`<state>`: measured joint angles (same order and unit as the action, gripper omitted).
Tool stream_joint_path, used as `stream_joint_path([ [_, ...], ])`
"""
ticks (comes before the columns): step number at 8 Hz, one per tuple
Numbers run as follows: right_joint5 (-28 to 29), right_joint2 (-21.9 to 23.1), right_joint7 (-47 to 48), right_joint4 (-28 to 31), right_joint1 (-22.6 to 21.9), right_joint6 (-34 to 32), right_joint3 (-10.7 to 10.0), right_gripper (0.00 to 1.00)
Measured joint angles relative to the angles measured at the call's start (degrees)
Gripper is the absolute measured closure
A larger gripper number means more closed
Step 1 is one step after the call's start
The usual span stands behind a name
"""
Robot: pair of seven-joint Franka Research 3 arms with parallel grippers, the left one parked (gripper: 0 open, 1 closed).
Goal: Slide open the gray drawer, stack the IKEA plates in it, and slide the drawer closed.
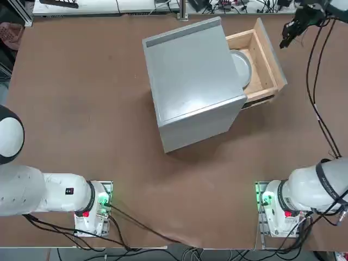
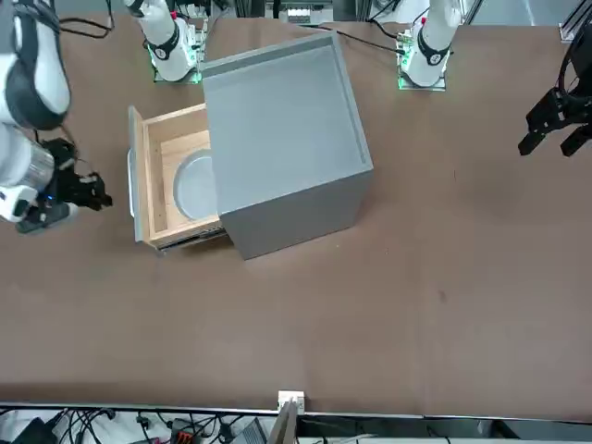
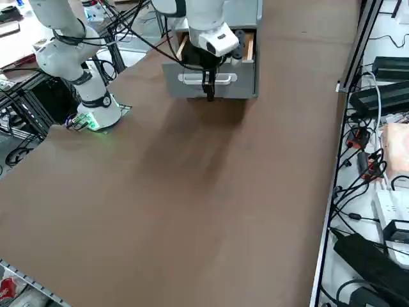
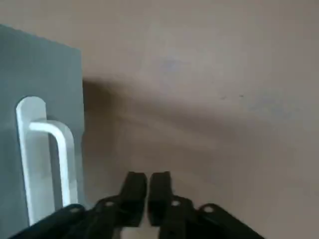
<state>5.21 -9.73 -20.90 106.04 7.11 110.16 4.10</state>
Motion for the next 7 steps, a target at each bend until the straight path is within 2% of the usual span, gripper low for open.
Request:
stream_joint_path([
  [7,13.16,-2.05,2.46,0.93,-6.68,0.4,0.38,1.0],
])
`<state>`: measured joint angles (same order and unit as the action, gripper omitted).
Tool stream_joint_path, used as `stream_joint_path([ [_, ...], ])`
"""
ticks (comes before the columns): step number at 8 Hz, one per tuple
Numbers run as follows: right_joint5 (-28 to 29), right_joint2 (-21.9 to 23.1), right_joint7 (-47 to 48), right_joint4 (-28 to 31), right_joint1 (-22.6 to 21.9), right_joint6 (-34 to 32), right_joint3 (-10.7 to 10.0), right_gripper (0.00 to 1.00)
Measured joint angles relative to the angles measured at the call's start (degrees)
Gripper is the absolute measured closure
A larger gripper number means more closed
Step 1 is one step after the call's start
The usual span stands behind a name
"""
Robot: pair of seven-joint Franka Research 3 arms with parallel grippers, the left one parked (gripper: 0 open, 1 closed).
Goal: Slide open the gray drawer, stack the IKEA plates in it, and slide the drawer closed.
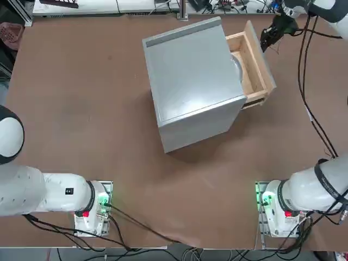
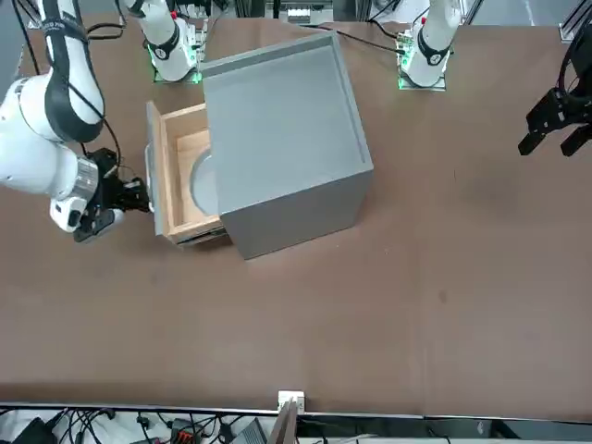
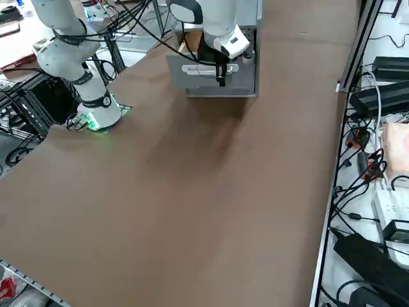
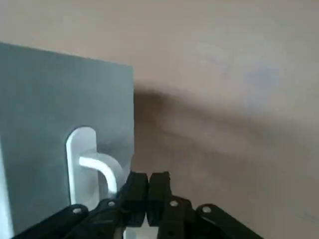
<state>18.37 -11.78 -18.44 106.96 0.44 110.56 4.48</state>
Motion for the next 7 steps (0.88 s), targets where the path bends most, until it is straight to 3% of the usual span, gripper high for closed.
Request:
stream_joint_path([
  [4,0.31,0.06,12.12,0.0,-9.36,0.73,0.11,1.0],
  [7,0.31,0.05,17.85,0.02,-13.97,2.16,0.07,1.0],
])
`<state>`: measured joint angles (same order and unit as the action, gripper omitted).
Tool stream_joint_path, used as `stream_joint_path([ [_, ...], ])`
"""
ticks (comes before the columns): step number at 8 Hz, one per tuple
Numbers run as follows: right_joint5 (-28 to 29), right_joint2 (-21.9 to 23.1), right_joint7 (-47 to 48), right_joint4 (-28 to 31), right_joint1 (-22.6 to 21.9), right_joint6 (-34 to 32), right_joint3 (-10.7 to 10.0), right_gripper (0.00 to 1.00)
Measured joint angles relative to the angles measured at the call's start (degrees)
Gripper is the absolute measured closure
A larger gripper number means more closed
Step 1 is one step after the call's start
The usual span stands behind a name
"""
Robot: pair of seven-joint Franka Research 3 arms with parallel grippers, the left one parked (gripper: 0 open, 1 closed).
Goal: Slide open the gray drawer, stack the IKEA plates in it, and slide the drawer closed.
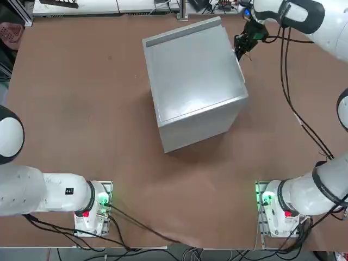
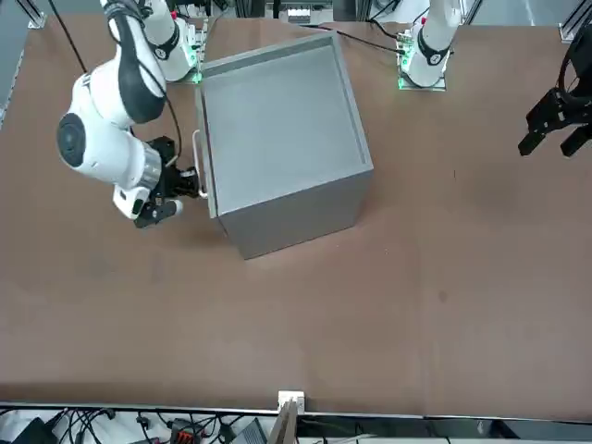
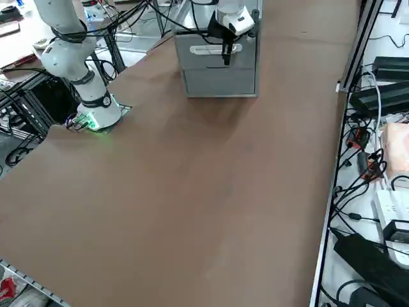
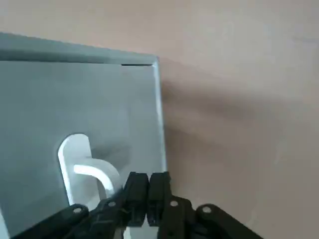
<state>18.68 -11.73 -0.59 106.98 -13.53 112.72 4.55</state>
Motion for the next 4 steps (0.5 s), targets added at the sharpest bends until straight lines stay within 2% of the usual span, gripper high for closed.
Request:
stream_joint_path([
  [2,-0.45,0.0,3.72,0.08,-2.4,0.94,-0.15,1.0],
  [4,-0.44,0.05,4.51,0.05,-2.45,0.96,-0.3,1.0],
])
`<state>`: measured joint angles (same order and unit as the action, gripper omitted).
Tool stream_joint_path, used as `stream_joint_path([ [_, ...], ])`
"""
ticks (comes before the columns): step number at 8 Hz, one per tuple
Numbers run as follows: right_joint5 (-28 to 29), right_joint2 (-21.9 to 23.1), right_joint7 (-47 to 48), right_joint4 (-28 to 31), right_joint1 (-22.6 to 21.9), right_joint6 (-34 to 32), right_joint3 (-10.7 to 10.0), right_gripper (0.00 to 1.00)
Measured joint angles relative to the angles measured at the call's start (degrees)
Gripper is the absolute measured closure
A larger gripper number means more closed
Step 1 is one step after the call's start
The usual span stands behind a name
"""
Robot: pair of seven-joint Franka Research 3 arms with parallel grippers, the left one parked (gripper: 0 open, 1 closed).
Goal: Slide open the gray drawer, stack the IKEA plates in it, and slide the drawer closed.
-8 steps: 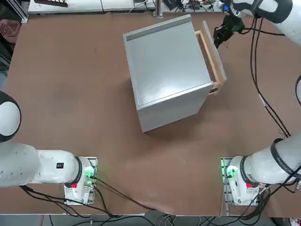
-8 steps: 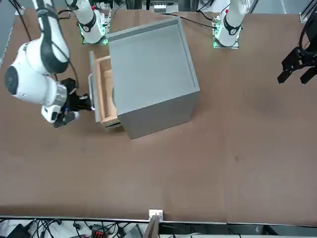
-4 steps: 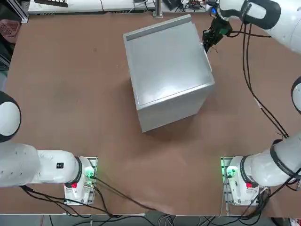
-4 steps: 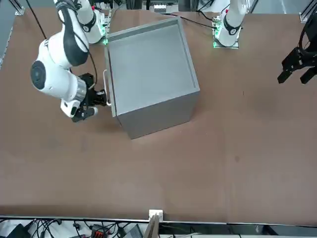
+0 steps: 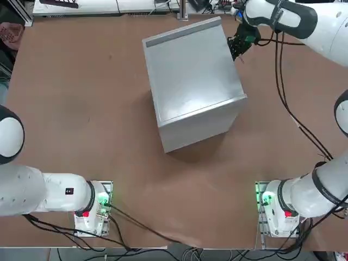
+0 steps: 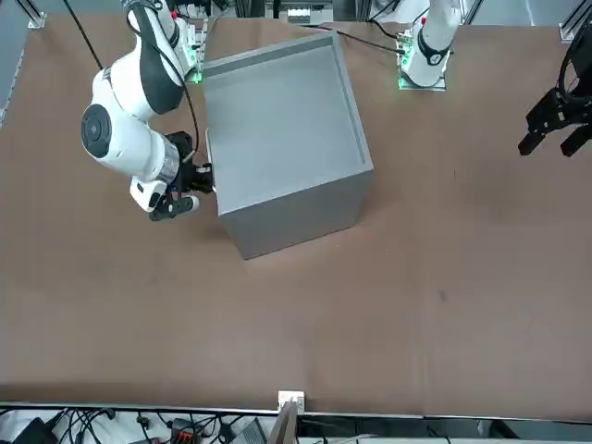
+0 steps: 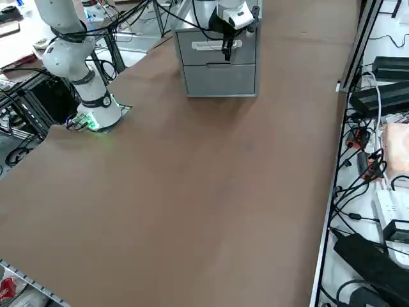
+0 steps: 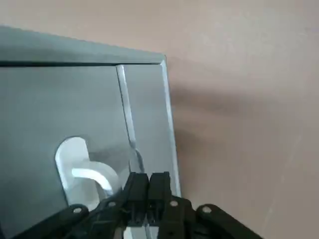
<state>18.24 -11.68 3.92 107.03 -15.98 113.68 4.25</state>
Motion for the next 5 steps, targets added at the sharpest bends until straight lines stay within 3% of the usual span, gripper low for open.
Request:
stream_joint_path([
  [1,-0.22,0.19,0.0,-0.38,0.01,0.04,-0.16,1.0],
  [3,-7.22,1.74,0.41,-2.97,0.47,-1.4,-0.96,0.98],
  [5,-12.11,3.19,0.44,-9.78,4.34,-8.29,-1.66,0.94],
])
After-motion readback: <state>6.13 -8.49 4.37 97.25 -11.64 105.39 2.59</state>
